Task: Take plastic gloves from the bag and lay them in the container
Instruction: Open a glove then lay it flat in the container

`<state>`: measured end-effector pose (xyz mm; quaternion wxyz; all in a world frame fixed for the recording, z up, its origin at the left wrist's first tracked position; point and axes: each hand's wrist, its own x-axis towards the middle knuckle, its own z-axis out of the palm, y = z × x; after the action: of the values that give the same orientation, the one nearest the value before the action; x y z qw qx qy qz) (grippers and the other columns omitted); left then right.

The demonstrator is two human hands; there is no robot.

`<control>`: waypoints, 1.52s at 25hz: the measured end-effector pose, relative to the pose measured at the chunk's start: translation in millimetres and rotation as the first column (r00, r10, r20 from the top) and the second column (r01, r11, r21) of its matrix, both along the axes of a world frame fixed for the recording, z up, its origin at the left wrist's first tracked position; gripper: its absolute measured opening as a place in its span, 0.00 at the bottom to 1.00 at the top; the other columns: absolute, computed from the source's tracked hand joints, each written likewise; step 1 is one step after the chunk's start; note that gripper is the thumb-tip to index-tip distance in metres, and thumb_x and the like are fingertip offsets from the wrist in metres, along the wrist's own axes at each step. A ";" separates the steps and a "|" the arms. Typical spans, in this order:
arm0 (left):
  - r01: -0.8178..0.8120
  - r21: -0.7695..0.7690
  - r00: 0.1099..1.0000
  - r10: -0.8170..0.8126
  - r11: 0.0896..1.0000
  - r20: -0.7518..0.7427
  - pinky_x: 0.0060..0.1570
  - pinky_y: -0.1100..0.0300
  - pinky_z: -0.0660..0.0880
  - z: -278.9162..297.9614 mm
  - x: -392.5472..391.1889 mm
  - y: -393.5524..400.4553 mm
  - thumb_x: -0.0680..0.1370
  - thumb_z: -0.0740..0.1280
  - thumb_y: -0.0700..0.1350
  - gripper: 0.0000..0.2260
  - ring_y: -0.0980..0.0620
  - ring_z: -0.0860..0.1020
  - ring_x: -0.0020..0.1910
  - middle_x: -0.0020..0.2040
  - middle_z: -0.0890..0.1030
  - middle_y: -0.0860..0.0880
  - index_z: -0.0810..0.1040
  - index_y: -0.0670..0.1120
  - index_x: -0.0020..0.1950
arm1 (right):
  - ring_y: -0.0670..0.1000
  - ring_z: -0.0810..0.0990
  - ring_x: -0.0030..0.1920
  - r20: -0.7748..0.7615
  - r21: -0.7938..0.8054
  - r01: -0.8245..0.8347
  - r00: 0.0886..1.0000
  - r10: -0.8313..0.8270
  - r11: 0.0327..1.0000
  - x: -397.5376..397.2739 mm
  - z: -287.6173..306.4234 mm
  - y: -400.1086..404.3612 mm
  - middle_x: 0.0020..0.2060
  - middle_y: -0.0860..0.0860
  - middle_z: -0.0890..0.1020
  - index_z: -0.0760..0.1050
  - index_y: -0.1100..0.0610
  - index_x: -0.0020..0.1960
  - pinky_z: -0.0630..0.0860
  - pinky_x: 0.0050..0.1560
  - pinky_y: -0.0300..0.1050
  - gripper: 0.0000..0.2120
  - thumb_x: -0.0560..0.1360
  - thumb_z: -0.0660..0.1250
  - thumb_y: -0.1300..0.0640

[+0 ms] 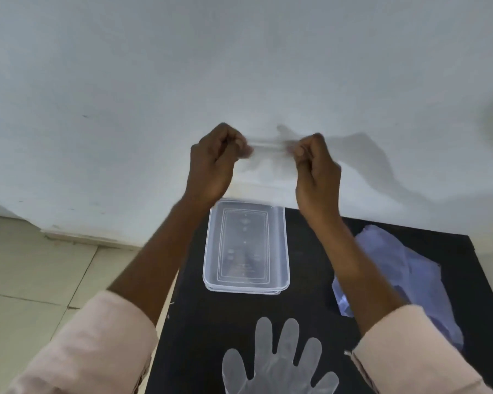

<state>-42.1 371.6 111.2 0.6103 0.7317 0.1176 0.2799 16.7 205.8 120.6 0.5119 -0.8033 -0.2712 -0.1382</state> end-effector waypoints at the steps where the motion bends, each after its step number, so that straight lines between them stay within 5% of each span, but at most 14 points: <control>1: 0.001 0.007 1.000 0.000 1.000 -0.028 0.48 0.52 0.80 -21.7 -5.9 -2.7 0.76 0.61 0.35 0.05 0.49 0.84 0.44 0.40 0.84 0.42 0.76 0.38 0.43 | 0.46 0.65 0.29 -0.021 -0.019 -0.004 1.000 0.003 1.000 -6.8 -20.7 -2.2 0.28 0.52 0.70 0.66 0.58 0.43 0.61 0.31 0.37 0.07 0.78 0.57 0.66; 4: 0.005 0.126 0.977 0.022 0.992 -0.212 0.45 0.58 0.75 -84.0 -21.8 -8.5 0.77 0.61 0.35 0.06 0.55 0.83 0.42 0.39 0.84 0.49 0.76 0.40 0.43 | 0.46 0.70 0.29 -0.153 -0.115 -0.068 0.987 0.050 0.991 -20.4 -87.7 -10.6 0.31 0.51 0.76 0.69 0.63 0.44 0.65 0.32 0.35 0.06 0.80 0.58 0.64; 8: 0.119 0.258 0.926 -0.013 0.959 -0.378 0.34 0.58 0.69 -131.0 -33.7 -8.8 0.79 0.61 0.36 0.06 0.50 0.76 0.31 0.35 0.80 0.48 0.73 0.43 0.43 | 0.52 0.71 0.27 -0.243 -0.208 -0.161 0.964 0.109 0.965 -32.2 -142.2 -17.5 0.31 0.58 0.77 0.72 0.62 0.47 0.69 0.29 0.48 0.07 0.81 0.58 0.60; 15: 0.300 0.457 0.863 -0.034 0.837 -0.503 0.30 0.64 0.69 -148.1 -34.5 -12.7 0.82 0.58 0.41 0.06 0.53 0.73 0.26 0.32 0.75 0.47 0.72 0.42 0.50 | 0.49 0.78 0.32 -0.280 -0.457 -0.164 0.960 0.034 0.874 -36.3 -163.7 -12.6 0.36 0.53 0.80 0.71 0.57 0.49 0.76 0.35 0.41 0.07 0.82 0.56 0.56; 20: 0.522 0.498 0.707 -0.025 0.692 -0.707 0.41 0.61 0.77 -139.9 -31.5 -16.6 0.82 0.57 0.47 0.12 0.50 0.77 0.35 0.43 0.81 0.44 0.72 0.42 0.61 | 0.51 0.74 0.32 -0.291 -0.676 -0.269 0.953 0.087 0.686 -35.1 -156.9 -6.5 0.37 0.53 0.77 0.66 0.55 0.48 0.67 0.33 0.40 0.04 0.81 0.56 0.57; 25: 0.671 0.515 0.570 0.073 0.533 -0.819 0.58 0.54 0.77 -141.7 -33.6 -29.6 0.81 0.61 0.51 0.18 0.45 0.82 0.53 0.58 0.82 0.45 0.69 0.45 0.68 | 0.55 0.78 0.42 -0.356 -0.785 -0.364 0.927 0.117 0.501 -45.7 -155.3 0.7 0.50 0.57 0.81 0.67 0.58 0.63 0.73 0.41 0.45 0.13 0.80 0.58 0.56; 29: 0.755 0.481 0.503 0.077 0.445 -0.861 0.60 0.54 0.75 -147.7 -41.7 -33.4 0.81 0.61 0.50 0.17 0.45 0.81 0.56 0.61 0.80 0.45 0.71 0.46 0.68 | 0.56 0.80 0.53 -0.417 -0.812 -0.418 0.904 0.096 0.408 -53.4 -157.7 3.0 0.58 0.57 0.80 0.65 0.56 0.68 0.76 0.56 0.48 0.19 0.79 0.61 0.55; 34: 0.837 0.446 0.437 0.103 0.318 -0.894 0.61 0.52 0.73 -153.6 -43.0 -35.8 0.81 0.62 0.51 0.15 0.46 0.81 0.54 0.57 0.82 0.46 0.75 0.46 0.65 | 0.57 0.80 0.54 -0.497 -0.821 -0.492 0.866 0.064 0.289 -54.1 -158.4 0.0 0.59 0.57 0.80 0.66 0.56 0.68 0.75 0.60 0.51 0.19 0.79 0.62 0.56; 38: 0.926 0.353 0.338 0.126 0.131 -0.933 0.71 0.43 0.59 -155.4 -45.5 -33.0 0.80 0.61 0.53 0.17 0.46 0.77 0.62 0.61 0.81 0.46 0.74 0.48 0.66 | 0.59 0.76 0.61 -0.516 -0.853 -0.522 0.848 0.122 0.026 -54.5 -148.9 -3.9 0.59 0.58 0.79 0.66 0.56 0.68 0.56 0.74 0.62 0.19 0.79 0.61 0.55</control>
<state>-87.5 338.5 -44.2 -0.0132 0.9475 -0.0526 -0.3152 -37.8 201.9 -28.3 -0.0982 -0.8581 -0.3881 0.3217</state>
